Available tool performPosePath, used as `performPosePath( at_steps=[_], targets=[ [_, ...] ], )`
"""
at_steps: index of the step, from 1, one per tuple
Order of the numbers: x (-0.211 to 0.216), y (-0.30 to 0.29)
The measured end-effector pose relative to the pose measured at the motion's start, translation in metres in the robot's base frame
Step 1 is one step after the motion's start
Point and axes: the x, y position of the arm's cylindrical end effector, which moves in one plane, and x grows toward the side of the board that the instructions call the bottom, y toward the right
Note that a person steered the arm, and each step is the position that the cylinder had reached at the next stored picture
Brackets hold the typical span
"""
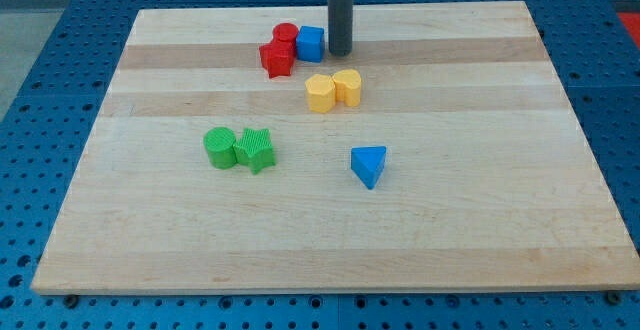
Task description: Move the blue triangle up
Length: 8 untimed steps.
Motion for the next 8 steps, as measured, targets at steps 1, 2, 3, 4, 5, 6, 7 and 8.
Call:
performPosePath(
  at_steps=[1,2,3,4,5,6,7,8],
  targets=[
    [0.027,0.042],
    [0.056,0.093],
    [0.101,0.098],
    [0.152,0.098],
    [0.194,0.087],
    [0.227,0.054],
    [0.235,0.019],
    [0.232,-0.004]
  ],
)
